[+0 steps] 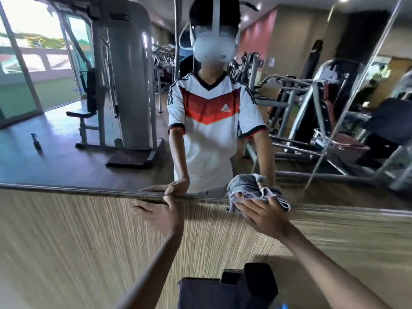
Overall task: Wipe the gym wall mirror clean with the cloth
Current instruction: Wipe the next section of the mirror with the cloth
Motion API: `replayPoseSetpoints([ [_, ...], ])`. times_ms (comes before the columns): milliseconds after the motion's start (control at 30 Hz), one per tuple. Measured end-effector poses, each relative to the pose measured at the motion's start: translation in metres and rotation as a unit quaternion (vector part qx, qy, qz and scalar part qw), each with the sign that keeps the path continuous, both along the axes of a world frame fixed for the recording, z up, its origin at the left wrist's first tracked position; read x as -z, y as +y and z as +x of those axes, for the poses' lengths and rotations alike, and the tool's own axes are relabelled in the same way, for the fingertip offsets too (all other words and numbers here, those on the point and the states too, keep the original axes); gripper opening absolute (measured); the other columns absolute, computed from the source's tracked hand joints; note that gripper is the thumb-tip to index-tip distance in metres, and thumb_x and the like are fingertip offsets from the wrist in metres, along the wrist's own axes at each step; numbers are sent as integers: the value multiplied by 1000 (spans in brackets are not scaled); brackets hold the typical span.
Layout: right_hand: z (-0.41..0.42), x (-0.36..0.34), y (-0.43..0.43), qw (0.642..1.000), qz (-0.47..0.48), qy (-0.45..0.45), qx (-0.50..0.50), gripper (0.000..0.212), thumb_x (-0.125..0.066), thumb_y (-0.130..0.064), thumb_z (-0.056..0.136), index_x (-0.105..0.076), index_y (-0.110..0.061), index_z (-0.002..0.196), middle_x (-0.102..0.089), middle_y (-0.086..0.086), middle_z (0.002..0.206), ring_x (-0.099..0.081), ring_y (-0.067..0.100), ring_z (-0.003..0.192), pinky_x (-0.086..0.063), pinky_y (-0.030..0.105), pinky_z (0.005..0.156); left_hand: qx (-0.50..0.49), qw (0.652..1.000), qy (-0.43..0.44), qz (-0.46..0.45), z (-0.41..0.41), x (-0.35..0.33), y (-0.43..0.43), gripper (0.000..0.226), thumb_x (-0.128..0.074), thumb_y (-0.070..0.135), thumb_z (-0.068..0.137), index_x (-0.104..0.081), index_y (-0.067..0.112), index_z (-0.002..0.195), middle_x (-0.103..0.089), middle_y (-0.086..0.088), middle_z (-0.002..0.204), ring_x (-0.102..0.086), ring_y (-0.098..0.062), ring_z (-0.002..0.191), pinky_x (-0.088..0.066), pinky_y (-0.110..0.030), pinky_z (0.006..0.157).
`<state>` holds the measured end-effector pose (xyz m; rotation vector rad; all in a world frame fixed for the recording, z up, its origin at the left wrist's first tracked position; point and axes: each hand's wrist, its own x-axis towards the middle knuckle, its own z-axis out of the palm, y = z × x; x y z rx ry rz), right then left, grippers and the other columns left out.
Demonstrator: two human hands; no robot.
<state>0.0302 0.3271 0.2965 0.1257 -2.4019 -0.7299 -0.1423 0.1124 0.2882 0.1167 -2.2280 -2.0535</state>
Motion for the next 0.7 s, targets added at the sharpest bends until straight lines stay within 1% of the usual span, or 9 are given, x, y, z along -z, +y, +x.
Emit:
replayPoseSetpoints([
  [100,-31,-1,-31,1000,15,9,-20,42,-48,-30,101,-56,-21,142,-47,-6,152,-59,10,120,-33,49,104,4,999,21,-29,8,0,9,104,-20,58,77,-6,-11,153,-3,-39,158,-11,-54,147,-16,-55,118],
  [233,-68,0,-72,998,12,30,-56,42,-45,-27,103,-53,-20,144,-46,-7,153,-56,9,125,-27,47,113,6,998,29,-59,10,3,8,103,-23,60,75,-7,-1,157,-5,-29,162,-15,-49,147,-17,-57,116],
  [333,-62,3,-53,998,25,20,-61,37,-47,-26,103,-60,-21,137,-55,-8,145,-57,8,121,-18,46,120,19,979,149,-136,2,20,5,82,-41,45,88,-4,12,153,-8,-33,160,-21,-54,141,-20,-67,112],
  [367,-53,4,-39,997,26,17,-66,35,-50,-26,101,-62,-21,134,-57,-8,143,-58,9,118,-22,48,119,21,967,197,-159,-4,25,2,75,-44,39,89,-6,17,151,-8,-34,159,-21,-52,140,-22,-69,110],
  [433,-23,7,-4,998,13,42,-54,37,-49,-29,101,-59,-23,136,-55,-7,143,-59,10,115,-40,50,106,38,931,309,-190,-10,29,2,70,-43,34,91,-12,12,148,-7,-35,157,-17,-40,142,-27,-66,108],
  [467,-5,7,14,998,8,61,-30,41,-46,-33,101,-53,-25,141,-51,-7,146,-59,10,114,-42,49,100,53,904,374,-201,-10,25,3,67,-42,35,93,-14,7,147,-6,-36,156,-14,-34,145,-26,-61,110],
  [567,39,16,44,986,-65,139,70,50,-36,-41,103,-35,-32,152,-36,-7,155,-54,14,113,-38,46,94,80,815,530,-219,-6,-1,14,64,-32,46,102,-23,-2,143,-9,-35,152,-1,-26,153,-7,-43,119],
  [633,40,22,43,956,-149,217,130,44,-32,-40,105,-41,-32,147,-34,-1,156,-51,20,121,-38,45,90,88,783,574,-225,-6,-22,25,63,-34,47,100,-24,4,145,-9,-29,153,2,-25,154,-1,-41,119],
  [700,25,19,29,900,-258,305,173,44,-29,-37,106,-44,-25,145,-38,10,154,-42,26,136,-41,49,93,97,752,609,-231,-10,-41,34,65,-44,41,91,-23,13,146,-9,-25,154,8,-21,154,4,-41,121],
])
